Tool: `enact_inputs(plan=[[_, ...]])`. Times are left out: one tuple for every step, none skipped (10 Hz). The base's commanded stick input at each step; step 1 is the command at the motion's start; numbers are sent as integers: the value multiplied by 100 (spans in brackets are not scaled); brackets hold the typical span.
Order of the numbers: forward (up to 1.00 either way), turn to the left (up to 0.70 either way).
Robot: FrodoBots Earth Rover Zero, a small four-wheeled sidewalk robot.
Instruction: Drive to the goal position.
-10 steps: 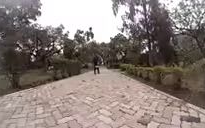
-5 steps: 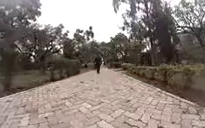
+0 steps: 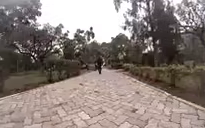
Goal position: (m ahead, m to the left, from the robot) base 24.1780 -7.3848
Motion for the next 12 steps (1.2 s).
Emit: enact_inputs(plan=[[70, -14], [70, -32], [70, -35], [70, -35], [70, -17], [70, 0], [70, 0], [70, 0], [70, 0], [70, 0], [70, 0], [70, 0]])
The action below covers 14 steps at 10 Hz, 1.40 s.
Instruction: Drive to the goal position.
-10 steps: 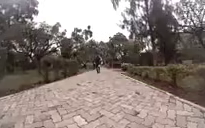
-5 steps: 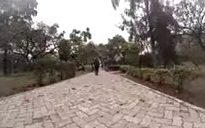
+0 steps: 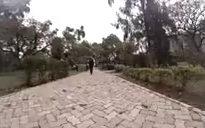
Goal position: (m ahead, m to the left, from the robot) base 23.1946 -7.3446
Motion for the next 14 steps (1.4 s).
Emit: enact_inputs(plan=[[70, 0], [70, 0], [70, 0], [70, 0], [70, 0], [70, 0], [70, 0], [70, 0], [70, 0], [70, 0], [70, 0], [70, 0], [70, 0], [70, 0]])
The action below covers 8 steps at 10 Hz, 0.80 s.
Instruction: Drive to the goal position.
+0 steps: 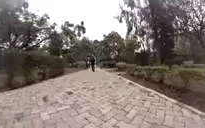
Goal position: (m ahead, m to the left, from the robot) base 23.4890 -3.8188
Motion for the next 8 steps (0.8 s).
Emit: enact_inputs(plan=[[70, 0], [70, 0], [70, 0], [70, 0], [70, 0], [70, 0], [70, 0], [70, 0]])
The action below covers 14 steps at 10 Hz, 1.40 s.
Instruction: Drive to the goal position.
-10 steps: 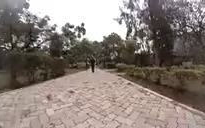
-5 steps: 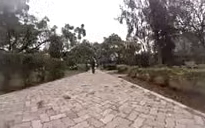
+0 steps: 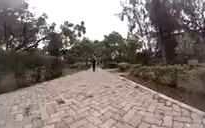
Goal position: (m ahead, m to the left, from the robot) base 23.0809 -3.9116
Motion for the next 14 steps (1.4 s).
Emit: enact_inputs(plan=[[70, 0], [70, 0], [70, 0], [70, 0], [70, 0], [70, 0], [70, 0], [70, 0], [70, 0], [70, 0], [70, 0], [70, 0], [70, 0], [70, 0]])
